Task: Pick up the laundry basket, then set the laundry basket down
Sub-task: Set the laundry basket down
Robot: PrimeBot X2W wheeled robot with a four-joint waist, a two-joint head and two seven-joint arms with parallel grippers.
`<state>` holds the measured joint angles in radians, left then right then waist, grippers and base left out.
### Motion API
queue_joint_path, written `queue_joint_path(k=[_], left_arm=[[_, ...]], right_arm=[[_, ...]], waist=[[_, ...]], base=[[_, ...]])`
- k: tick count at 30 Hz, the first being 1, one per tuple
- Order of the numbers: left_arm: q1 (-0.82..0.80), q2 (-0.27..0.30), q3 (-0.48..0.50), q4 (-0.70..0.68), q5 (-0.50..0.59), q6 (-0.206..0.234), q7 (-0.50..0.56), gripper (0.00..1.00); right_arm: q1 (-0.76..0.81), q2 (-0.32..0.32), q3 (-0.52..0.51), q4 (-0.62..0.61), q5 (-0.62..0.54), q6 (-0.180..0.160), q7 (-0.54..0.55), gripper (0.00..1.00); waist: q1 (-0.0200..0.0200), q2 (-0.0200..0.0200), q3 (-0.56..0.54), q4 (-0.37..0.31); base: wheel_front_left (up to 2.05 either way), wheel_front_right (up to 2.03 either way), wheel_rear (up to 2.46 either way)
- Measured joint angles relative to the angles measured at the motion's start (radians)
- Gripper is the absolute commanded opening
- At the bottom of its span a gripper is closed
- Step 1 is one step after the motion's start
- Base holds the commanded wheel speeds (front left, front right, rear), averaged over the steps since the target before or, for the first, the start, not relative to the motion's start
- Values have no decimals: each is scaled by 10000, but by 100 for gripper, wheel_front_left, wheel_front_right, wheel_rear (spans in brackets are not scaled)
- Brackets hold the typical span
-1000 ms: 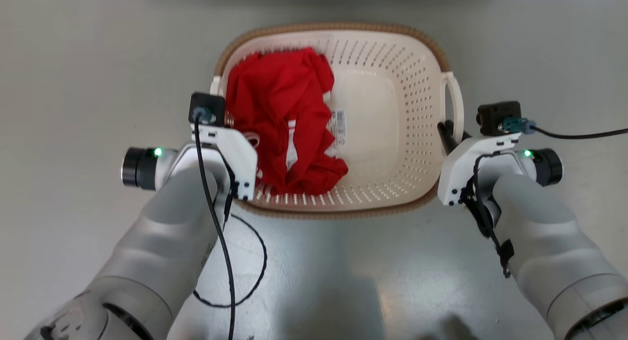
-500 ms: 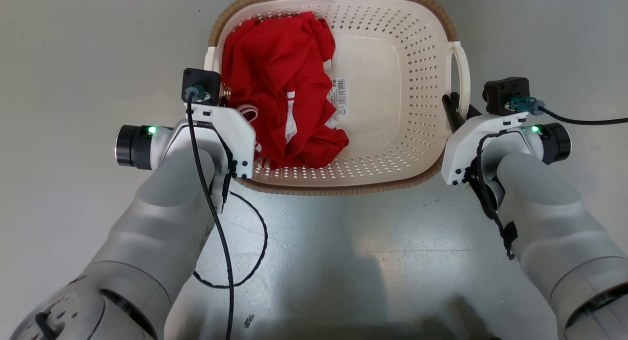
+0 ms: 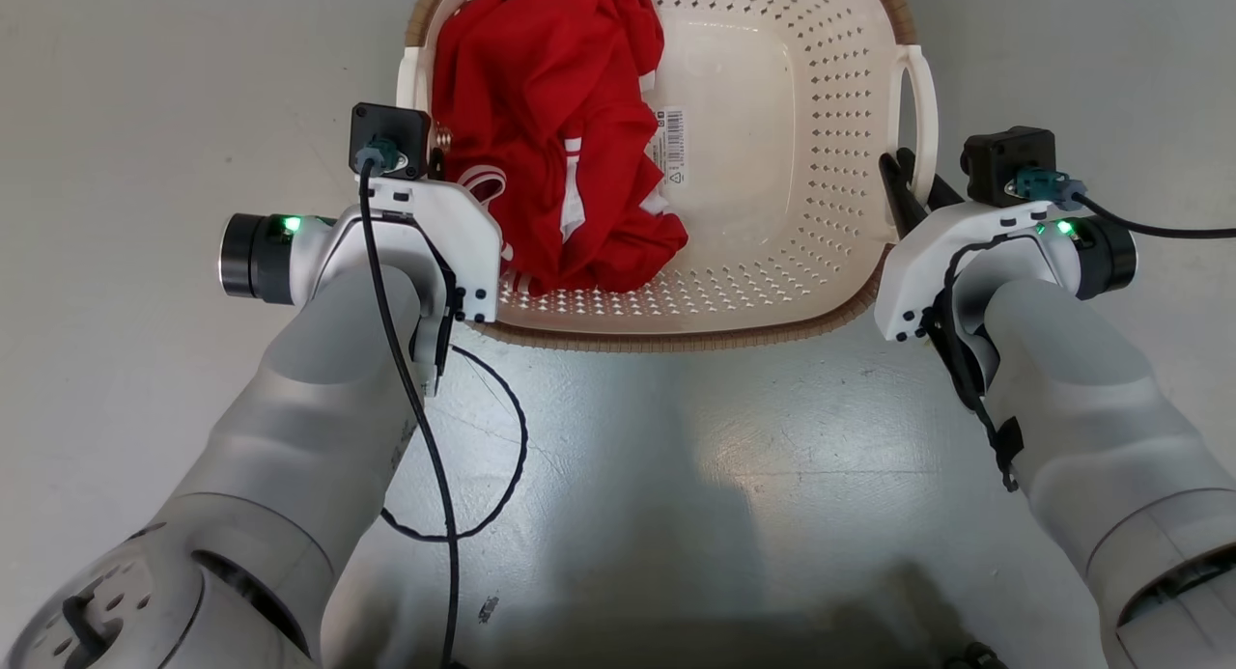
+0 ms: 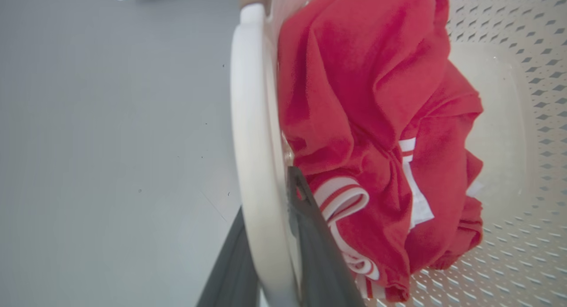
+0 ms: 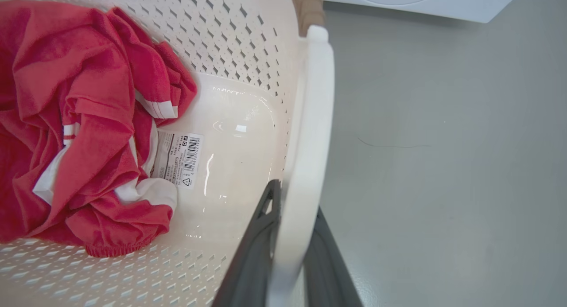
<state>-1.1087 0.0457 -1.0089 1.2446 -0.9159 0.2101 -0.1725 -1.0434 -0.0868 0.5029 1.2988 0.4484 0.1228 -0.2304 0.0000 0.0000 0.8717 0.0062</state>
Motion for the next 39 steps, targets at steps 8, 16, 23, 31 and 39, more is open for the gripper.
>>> queue_joint_path(k=[8,16,23,31,39], left_arm=[[-128,-12,-127,17,-84,2,-130,0],[-405,-35,-198,105,-161,2,-230,0],[-452,-33,-244,125,-286,2,-259,0],[-458,-21,-332,117,-449,2,-274,0],[-487,-15,-428,117,-621,10,-318,0]], right_arm=[[-38,4,-389,4,-299,2,-77,0],[-110,12,-842,-38,-665,6,-186,0],[-128,23,-1101,-63,-890,13,-297,0],[-154,23,-1264,-102,-1074,15,-307,0],[-221,23,-1427,-127,-1210,17,-309,0]], waist=[[1,0,218,-32],[0,0,392,-52],[0,0,452,-54],[0,0,494,-62],[0,0,540,-53]], base=[[0,0,0],[0,0,0],[0,0,0],[0,0,0],[0,0,0]])
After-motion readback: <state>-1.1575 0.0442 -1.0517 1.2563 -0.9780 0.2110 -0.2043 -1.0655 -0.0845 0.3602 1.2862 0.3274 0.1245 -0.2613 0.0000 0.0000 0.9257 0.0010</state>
